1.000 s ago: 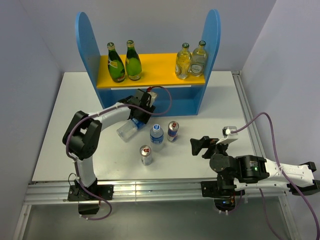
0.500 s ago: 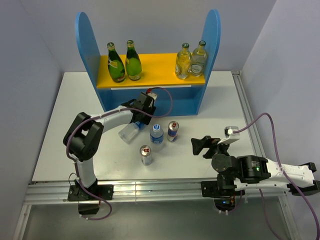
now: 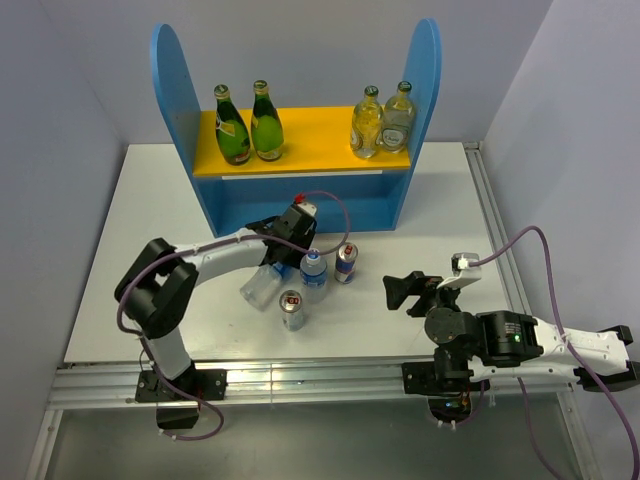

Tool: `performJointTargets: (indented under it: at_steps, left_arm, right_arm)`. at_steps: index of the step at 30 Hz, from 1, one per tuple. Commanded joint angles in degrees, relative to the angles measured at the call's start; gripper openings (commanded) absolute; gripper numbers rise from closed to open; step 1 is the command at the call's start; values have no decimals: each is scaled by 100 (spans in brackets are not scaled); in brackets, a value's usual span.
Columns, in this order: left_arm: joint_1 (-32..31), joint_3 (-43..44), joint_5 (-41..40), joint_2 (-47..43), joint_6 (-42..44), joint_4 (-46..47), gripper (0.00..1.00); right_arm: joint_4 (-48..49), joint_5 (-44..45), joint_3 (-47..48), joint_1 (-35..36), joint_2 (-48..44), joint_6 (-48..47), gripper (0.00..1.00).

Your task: Place and organize the beverage onto the shelf

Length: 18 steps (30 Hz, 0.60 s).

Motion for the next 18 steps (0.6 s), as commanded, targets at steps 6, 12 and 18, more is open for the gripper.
performJointTargets:
  at_steps: [6,12,18]
  left_arm:
    - [-88,-132,-294,-1425,-1190,-1652,0]
    - [-97,44,-847,-2137,-1446,-1546,0]
    - [-97,168,-1409,-2533,-1612,-1397,0]
  right_arm:
    - [-30,182,5,37,-148,131,100]
    - [-21,191,5,36,-139,131,100]
    - [-21,200,14,37,-60,157,100]
